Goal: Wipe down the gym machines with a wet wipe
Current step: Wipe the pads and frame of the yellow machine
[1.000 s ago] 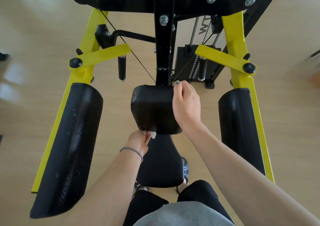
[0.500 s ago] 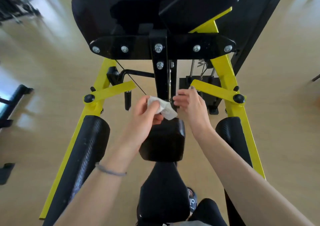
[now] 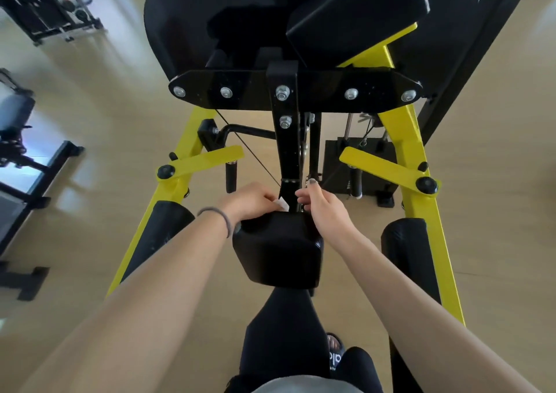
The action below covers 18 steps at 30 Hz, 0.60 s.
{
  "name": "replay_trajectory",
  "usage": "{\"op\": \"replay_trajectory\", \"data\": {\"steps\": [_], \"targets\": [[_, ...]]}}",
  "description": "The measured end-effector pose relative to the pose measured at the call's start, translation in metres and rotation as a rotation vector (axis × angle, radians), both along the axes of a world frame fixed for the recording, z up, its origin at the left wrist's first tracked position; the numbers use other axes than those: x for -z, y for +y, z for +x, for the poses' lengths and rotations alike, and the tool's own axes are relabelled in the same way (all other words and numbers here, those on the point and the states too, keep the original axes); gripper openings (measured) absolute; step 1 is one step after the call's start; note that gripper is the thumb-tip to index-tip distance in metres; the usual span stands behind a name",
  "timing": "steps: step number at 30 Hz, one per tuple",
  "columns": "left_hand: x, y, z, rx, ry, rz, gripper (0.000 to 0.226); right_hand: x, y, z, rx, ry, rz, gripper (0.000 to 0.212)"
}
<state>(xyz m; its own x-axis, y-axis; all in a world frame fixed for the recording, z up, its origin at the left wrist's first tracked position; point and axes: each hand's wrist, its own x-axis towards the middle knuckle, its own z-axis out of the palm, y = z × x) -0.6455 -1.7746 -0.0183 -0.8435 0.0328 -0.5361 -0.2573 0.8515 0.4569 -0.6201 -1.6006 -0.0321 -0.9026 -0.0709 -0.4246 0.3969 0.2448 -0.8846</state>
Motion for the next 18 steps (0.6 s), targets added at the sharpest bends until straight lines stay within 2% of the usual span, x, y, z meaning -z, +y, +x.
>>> {"op": "replay_trajectory", "data": {"steps": [5,8,11,13,16,18], "targets": [[0.005,-0.005,-0.006,-0.003,-0.033,0.005,0.015,0.013,-0.008,-0.019,-0.046,-0.067,0.08,0.053],[0.018,-0.018,-0.013,-0.056,0.001,0.068,0.004,0.017,-0.019,-0.033,-0.024,-0.091,0.158,0.052],[0.029,-0.028,-0.029,-0.046,0.019,0.209,0.006,0.023,-0.028,-0.042,0.034,-0.112,0.197,0.053],[0.038,-0.028,-0.036,0.084,0.004,0.263,0.012,0.027,-0.031,-0.044,0.101,-0.123,0.212,0.052],[0.052,-0.019,-0.043,0.47,0.064,0.106,0.019,0.033,-0.032,-0.045,0.125,-0.155,0.238,0.047],[0.06,-0.017,-0.049,0.637,0.104,0.053,0.019,0.032,-0.034,-0.048,0.077,-0.172,0.266,0.045]]}}
